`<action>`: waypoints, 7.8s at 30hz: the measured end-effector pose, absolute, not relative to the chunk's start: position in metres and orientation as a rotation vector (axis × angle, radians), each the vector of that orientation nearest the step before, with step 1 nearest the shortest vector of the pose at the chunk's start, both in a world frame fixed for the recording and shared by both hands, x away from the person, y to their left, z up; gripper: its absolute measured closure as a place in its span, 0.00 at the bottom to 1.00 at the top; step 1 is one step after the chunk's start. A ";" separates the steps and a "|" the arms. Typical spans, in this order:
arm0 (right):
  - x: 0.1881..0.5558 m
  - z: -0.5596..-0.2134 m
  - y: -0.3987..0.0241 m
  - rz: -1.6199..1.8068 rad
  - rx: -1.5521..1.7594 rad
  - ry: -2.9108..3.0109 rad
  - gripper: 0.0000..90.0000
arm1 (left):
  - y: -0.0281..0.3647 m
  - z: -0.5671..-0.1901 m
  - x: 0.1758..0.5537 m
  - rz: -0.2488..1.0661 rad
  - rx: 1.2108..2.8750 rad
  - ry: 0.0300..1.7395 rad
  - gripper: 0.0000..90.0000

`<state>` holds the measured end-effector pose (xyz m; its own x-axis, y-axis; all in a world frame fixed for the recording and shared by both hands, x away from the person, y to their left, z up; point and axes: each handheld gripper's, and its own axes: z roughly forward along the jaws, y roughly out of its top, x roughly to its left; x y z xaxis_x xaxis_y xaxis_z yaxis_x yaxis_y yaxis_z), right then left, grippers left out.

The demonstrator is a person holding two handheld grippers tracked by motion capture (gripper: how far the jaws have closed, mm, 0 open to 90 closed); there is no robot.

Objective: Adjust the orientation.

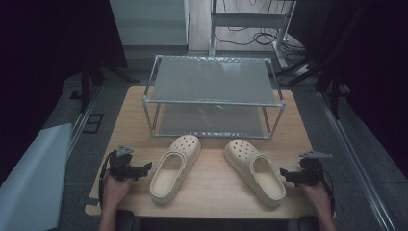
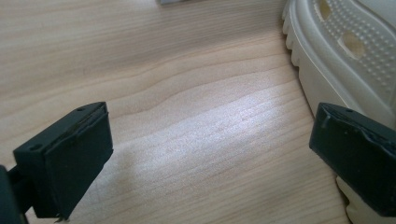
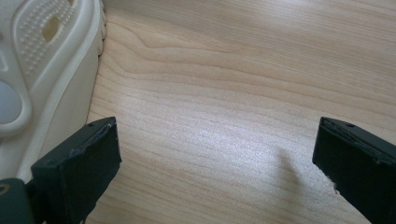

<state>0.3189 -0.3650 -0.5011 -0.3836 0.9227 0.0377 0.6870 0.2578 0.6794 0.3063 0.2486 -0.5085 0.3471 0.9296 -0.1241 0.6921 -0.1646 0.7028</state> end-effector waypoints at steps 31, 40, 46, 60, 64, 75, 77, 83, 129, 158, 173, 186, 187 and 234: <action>0.317 -0.504 -0.365 0.938 1.464 2.172 0.01 | 0.242 -0.515 0.306 0.478 2.055 1.353 0.00; 0.316 -0.504 -0.364 0.938 1.470 2.178 0.03 | 0.236 -0.519 0.302 0.467 2.140 1.330 0.00; 0.315 -0.504 -0.365 0.939 1.466 2.177 0.03 | 0.232 -0.518 0.299 0.443 2.155 1.308 0.02; 0.314 -0.503 -0.366 0.937 1.466 2.173 0.03 | 0.212 -0.516 0.286 0.414 2.200 1.245 0.03; 0.315 -0.503 -0.365 0.935 1.466 2.176 0.04 | 0.205 -0.515 0.282 0.406 2.214 1.223 0.03; 0.315 -0.504 -0.364 0.927 1.467 2.186 0.04 | 0.183 -0.516 0.279 0.346 2.246 1.149 0.01; 0.315 -0.505 -0.364 0.926 1.470 2.185 0.04 | 0.180 -0.516 0.279 0.339 2.251 1.145 0.01; 0.316 -0.505 -0.365 0.928 1.474 2.184 0.04 | 0.187 -0.509 0.280 0.344 2.205 1.163 0.00; 0.316 -0.506 -0.367 0.909 1.492 2.177 0.07 | 0.128 -0.475 0.297 0.273 2.133 1.334 0.43; 0.316 -0.507 -0.365 0.895 1.482 2.188 0.09 | 0.178 -0.478 0.313 0.015 1.951 1.427 0.84; 0.316 -0.507 -0.366 0.901 1.486 2.185 0.09 | 0.186 -0.466 0.318 -0.104 1.864 1.400 0.85; 0.316 -0.507 -0.366 0.900 1.487 2.185 0.09 | 0.189 -0.436 0.325 -0.158 1.835 1.367 0.85; 0.316 -0.507 -0.366 0.899 1.486 2.185 0.09 | 0.189 -0.433 0.326 -0.161 1.834 1.365 0.85; 0.317 -0.507 -0.368 0.929 1.494 2.178 0.03 | 0.176 -0.329 0.386 -0.301 1.675 1.261 0.85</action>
<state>0.3168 -0.3683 -0.5071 -0.3891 0.9175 0.0830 0.6952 0.2333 0.6799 0.3859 0.1760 -0.3286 0.4307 0.5943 -0.6793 0.8372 0.0182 0.5467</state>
